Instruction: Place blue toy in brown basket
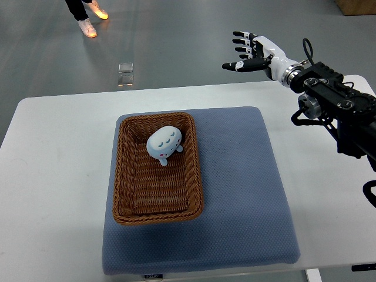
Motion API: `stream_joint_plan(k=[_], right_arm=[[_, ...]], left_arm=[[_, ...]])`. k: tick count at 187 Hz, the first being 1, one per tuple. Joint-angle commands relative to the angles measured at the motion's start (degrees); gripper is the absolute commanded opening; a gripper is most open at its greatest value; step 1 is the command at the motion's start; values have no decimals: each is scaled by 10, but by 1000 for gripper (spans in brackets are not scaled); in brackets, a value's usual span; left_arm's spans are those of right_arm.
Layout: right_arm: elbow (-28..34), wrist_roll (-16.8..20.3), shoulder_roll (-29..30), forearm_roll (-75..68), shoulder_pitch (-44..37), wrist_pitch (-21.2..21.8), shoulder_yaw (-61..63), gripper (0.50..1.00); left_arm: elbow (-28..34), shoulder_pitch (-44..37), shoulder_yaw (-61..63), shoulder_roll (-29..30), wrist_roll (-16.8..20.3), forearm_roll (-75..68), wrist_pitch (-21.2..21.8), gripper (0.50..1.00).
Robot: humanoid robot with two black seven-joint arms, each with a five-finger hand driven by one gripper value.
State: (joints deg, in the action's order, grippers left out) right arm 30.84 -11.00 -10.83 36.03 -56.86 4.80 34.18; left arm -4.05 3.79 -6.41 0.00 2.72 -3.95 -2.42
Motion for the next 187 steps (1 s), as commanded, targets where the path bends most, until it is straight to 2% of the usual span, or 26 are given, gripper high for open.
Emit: stream_joint_plan(k=[1,84,187], right_arm=[[3,-2,-2,-2,27,0,26,913],[19,-3,20,-28,112,-2,120,913],[19,-7,23,-59,129,3,120,915]], left_arm=[[0,0,0,0,0,0,0,1000],[0,0,0,0,0,0,0,1000],[0,0,-1,0,0,0,0,1000]])
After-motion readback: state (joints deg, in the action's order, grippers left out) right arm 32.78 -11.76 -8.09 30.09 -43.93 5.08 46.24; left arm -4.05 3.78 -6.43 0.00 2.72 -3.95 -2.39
